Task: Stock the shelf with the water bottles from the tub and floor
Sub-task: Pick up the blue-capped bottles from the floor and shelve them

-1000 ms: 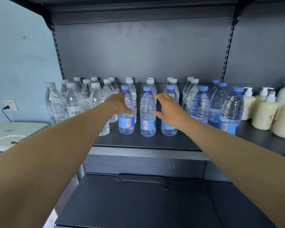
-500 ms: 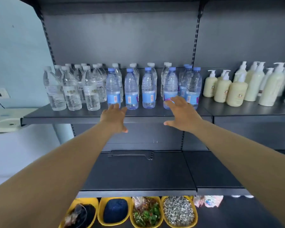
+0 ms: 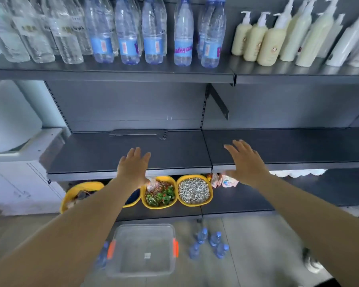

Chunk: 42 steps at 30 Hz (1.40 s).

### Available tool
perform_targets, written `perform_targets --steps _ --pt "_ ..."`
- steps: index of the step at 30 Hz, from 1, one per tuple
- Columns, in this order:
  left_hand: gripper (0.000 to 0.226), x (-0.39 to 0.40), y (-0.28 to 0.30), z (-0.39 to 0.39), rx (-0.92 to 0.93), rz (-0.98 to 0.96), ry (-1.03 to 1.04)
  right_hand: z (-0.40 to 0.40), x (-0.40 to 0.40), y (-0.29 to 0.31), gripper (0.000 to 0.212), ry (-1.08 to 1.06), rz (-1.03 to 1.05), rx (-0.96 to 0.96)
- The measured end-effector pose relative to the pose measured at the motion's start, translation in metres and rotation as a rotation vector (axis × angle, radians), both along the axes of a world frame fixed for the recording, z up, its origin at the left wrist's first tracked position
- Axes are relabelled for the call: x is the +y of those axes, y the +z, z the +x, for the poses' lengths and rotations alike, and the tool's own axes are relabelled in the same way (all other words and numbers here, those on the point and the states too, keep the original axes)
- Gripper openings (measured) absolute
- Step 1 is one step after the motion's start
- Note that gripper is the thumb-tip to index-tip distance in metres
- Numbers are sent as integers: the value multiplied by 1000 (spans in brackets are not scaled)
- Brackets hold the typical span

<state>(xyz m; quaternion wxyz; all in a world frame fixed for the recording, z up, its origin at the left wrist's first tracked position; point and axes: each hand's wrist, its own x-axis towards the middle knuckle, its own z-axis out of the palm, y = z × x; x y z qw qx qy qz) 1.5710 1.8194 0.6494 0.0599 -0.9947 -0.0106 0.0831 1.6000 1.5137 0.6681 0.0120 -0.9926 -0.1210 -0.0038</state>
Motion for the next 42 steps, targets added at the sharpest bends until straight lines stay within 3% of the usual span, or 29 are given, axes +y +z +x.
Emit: perform_targets --steps 8,16,22,33,37,42 --pt "102 -86 -152 -38 205 -103 13 -33 -109 -139 85 -82 34 191" --pt "98 -188 -322 -81 489 -175 128 -59 -205 -313 84 6 14 518" --pt "100 -234 -441 -134 610 -252 202 -87 -229 -439 84 73 55 687" --pt "117 -273 -672 -217 804 -398 325 -165 -217 -668 91 -125 390 849" --pt "113 -285 -747 -238 739 -603 449 -187 -221 -740 91 -146 461 888" --pt "98 -296 -806 -254 467 -921 563 -211 -218 -803 89 -138 532 929"
